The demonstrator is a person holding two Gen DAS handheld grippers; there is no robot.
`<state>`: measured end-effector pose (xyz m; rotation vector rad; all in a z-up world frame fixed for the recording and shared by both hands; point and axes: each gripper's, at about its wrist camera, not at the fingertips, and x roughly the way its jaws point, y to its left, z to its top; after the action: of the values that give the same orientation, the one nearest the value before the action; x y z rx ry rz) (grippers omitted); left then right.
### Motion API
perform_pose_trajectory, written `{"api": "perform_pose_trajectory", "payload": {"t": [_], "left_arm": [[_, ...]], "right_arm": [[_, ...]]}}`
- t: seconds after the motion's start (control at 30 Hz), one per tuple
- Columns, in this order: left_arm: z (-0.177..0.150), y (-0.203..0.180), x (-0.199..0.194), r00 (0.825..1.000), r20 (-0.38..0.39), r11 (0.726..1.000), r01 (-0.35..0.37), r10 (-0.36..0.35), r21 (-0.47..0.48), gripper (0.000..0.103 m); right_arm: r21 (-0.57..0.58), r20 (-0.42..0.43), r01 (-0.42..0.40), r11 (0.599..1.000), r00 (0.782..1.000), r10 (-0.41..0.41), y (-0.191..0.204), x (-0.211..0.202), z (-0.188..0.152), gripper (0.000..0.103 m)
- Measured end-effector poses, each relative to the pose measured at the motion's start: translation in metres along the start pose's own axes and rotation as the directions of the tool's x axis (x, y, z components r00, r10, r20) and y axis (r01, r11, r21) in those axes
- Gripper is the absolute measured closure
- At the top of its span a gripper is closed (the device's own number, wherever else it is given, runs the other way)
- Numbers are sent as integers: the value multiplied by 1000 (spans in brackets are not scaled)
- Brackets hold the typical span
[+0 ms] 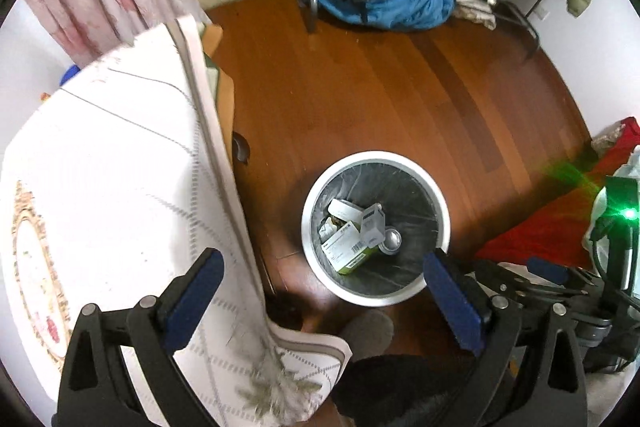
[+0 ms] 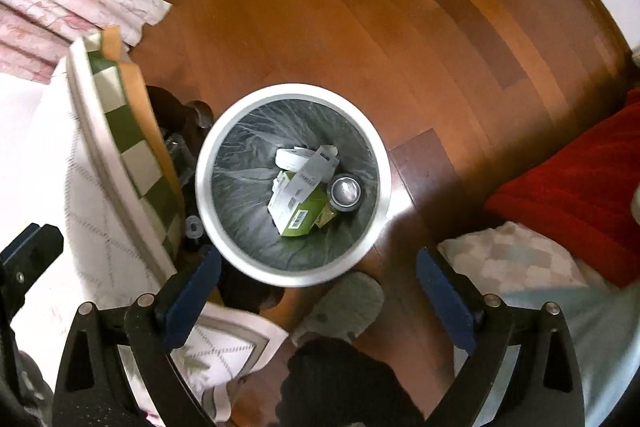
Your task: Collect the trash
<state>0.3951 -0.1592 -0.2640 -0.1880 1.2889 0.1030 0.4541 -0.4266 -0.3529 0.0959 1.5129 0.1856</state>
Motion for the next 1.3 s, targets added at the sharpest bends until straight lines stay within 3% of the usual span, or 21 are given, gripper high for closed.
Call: {"api": "perform_pose_trajectory", "payload": {"t": [0.27,0.67,1.03,1.3], "left_arm": [[-30,-2,-84,992,127,999,25,-28,23,1],[-82,6,-191,963,231,990,127,-136,54,1],[-109,15,-250,939,284,981,180,-193,72,1],[-116,14,-275,928,307,977,192,-212,95,1]], "right_arm": [[-55,128,-66,996,989,73,15,-104,-52,3],[-169,279,-167,971,937,210,44,-246,-138,3],[-242,323,-210,947,903,283,52,-314,-189,0],[-280,333,-218,935,892,307,58,-339,-205,0]]}}
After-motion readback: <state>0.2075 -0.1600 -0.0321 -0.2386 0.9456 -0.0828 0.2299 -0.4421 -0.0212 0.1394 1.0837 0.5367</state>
